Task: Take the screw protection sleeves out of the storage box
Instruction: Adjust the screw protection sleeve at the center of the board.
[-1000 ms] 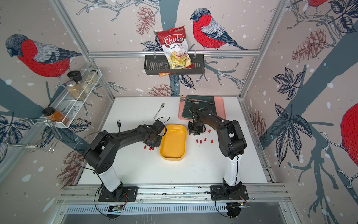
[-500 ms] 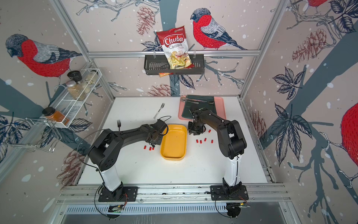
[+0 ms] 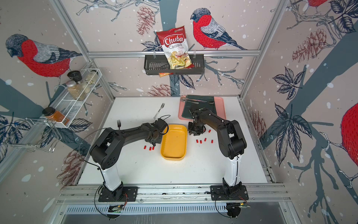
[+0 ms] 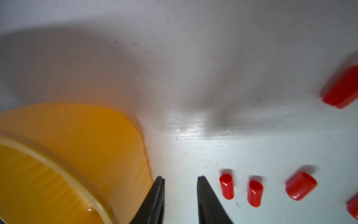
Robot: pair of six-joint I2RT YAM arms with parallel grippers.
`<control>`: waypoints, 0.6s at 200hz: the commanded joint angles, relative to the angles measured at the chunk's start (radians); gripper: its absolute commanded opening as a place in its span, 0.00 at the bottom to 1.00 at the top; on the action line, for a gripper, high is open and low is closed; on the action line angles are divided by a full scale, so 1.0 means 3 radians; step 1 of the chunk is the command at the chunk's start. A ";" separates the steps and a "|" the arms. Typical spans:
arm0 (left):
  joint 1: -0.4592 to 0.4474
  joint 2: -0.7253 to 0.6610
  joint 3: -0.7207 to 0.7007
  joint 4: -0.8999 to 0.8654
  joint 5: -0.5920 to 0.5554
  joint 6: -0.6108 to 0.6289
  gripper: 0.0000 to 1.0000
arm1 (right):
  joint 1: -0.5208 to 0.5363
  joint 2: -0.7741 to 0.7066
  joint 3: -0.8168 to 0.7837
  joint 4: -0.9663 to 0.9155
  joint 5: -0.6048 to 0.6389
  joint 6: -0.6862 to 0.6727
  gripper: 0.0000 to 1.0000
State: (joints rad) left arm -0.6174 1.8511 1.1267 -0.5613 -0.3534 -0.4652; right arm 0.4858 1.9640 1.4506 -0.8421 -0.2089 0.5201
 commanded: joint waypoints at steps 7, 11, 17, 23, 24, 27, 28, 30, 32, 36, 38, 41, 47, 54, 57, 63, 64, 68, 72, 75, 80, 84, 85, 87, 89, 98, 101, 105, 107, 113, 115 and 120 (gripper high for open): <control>0.0018 -0.0034 0.0033 -0.0021 -0.0141 -0.0115 0.04 | 0.0009 -0.0041 -0.0013 -0.0033 0.0045 -0.0021 0.34; 0.0018 -0.0039 0.0033 -0.0018 -0.0159 -0.0128 0.05 | 0.0009 -0.0043 -0.0013 -0.0033 0.0043 -0.0021 0.34; 0.0015 -0.0045 0.0029 -0.0020 -0.0195 -0.0150 0.05 | 0.0007 -0.0034 -0.0013 -0.0036 0.0044 -0.0026 0.34; 0.0017 -0.0049 0.0028 -0.0031 -0.0240 -0.0180 0.05 | 0.0009 -0.0034 -0.0012 -0.0033 0.0048 -0.0023 0.34; 0.0015 -0.0052 0.0028 -0.0028 -0.0247 -0.0187 0.05 | 0.0008 -0.0036 -0.0010 -0.0032 0.0050 -0.0022 0.34; 0.0018 -0.0058 0.0027 -0.0022 -0.0250 -0.0192 0.05 | 0.0009 -0.0037 -0.0008 -0.0033 0.0047 -0.0025 0.34; 0.0021 -0.0062 0.0025 -0.0019 -0.0246 -0.0195 0.05 | 0.0008 -0.0035 -0.0008 -0.0034 0.0047 -0.0023 0.34; 0.0019 -0.0068 0.0020 -0.0014 -0.0242 -0.0195 0.05 | 0.0011 -0.0038 -0.0008 -0.0032 0.0045 -0.0023 0.34; 0.0018 -0.0075 0.0015 -0.0001 -0.0233 -0.0188 0.05 | 0.0012 -0.0036 -0.0008 -0.0029 0.0046 -0.0024 0.34; 0.0015 -0.0087 0.0004 0.0020 -0.0210 -0.0185 0.06 | 0.0011 -0.0035 -0.0008 -0.0027 0.0042 -0.0026 0.34; 0.0017 -0.0089 -0.0001 0.0028 -0.0202 -0.0186 0.06 | 0.0012 -0.0033 -0.0008 -0.0026 0.0042 -0.0023 0.34; 0.0018 -0.0094 -0.0004 0.0037 -0.0197 -0.0188 0.06 | 0.0008 -0.0036 -0.0008 -0.0030 0.0042 -0.0024 0.34; 0.0013 -0.0103 -0.0012 0.0041 -0.0210 -0.0207 0.07 | 0.0010 -0.0030 -0.0008 -0.0032 0.0042 -0.0022 0.34; 0.0011 -0.0115 -0.0020 0.0049 -0.0232 -0.0218 0.08 | 0.0011 -0.0031 -0.0007 -0.0033 0.0047 -0.0026 0.34; 0.0013 -0.0118 -0.0026 0.0058 -0.0225 -0.0221 0.08 | 0.0007 -0.0029 -0.0004 -0.0031 0.0042 -0.0026 0.34; 0.0013 -0.0129 -0.0037 0.0076 -0.0212 -0.0219 0.09 | 0.0009 -0.0031 -0.0003 -0.0035 0.0042 -0.0028 0.34; 0.0013 -0.0127 -0.0038 0.0079 -0.0213 -0.0219 0.09 | 0.0008 -0.0029 -0.0003 -0.0036 0.0042 -0.0029 0.34; 0.0013 -0.0131 -0.0038 0.0084 -0.0207 -0.0219 0.10 | 0.0011 -0.0028 -0.0003 -0.0033 0.0042 -0.0029 0.34; 0.0013 -0.0134 -0.0038 0.0086 -0.0202 -0.0222 0.12 | 0.0009 -0.0028 -0.0003 -0.0031 0.0047 -0.0031 0.34; 0.0013 -0.0136 -0.0040 0.0089 -0.0202 -0.0226 0.12 | 0.0007 -0.0027 -0.0003 -0.0033 0.0045 -0.0031 0.34; 0.0012 -0.0137 -0.0043 0.0099 -0.0189 -0.0227 0.13 | 0.0007 -0.0025 0.0001 -0.0039 0.0046 -0.0031 0.34; 0.0011 -0.0142 -0.0048 0.0106 -0.0177 -0.0221 0.14 | 0.0009 -0.0021 0.0002 -0.0039 0.0044 -0.0027 0.34; 0.0012 -0.0142 -0.0048 0.0109 -0.0174 -0.0222 0.14 | 0.0010 -0.0022 0.0004 -0.0043 0.0045 -0.0032 0.34; 0.0013 -0.0142 -0.0048 0.0111 -0.0170 -0.0219 0.15 | 0.0008 -0.0022 0.0006 -0.0043 0.0046 -0.0035 0.34; 0.0009 -0.0142 -0.0048 0.0111 -0.0170 -0.0223 0.15 | 0.0011 -0.0022 0.0006 -0.0041 0.0047 -0.0036 0.34; 0.0008 -0.0136 -0.0054 0.0122 -0.0171 -0.0227 0.17 | 0.0009 -0.0013 0.0012 -0.0046 0.0052 -0.0036 0.34; 0.0008 -0.0137 -0.0058 0.0122 -0.0172 -0.0224 0.18 | 0.0011 -0.0012 0.0016 -0.0047 0.0052 -0.0036 0.34; 0.0008 -0.0135 -0.0058 0.0120 -0.0184 -0.0232 0.19 | 0.0009 -0.0008 0.0017 -0.0049 0.0052 -0.0036 0.34; 0.0009 -0.0134 -0.0059 0.0118 -0.0189 -0.0233 0.20 | 0.0010 -0.0010 0.0020 -0.0051 0.0052 -0.0036 0.34; 0.0008 -0.0137 -0.0060 0.0112 -0.0209 -0.0250 0.21 | 0.0007 -0.0009 0.0022 -0.0052 0.0052 -0.0035 0.34; 0.0008 -0.0141 -0.0062 0.0113 -0.0213 -0.0253 0.21 | 0.0007 -0.0011 0.0022 -0.0052 0.0052 -0.0036 0.34; 0.0008 -0.0149 -0.0059 0.0105 -0.0225 -0.0259 0.22 | 0.0008 -0.0010 0.0027 -0.0054 0.0054 -0.0036 0.34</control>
State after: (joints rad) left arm -0.6136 1.8160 1.1122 -0.5312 -0.3969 -0.5240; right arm 0.4885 1.9610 1.4502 -0.8421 -0.2085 0.5198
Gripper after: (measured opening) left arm 0.203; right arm 0.338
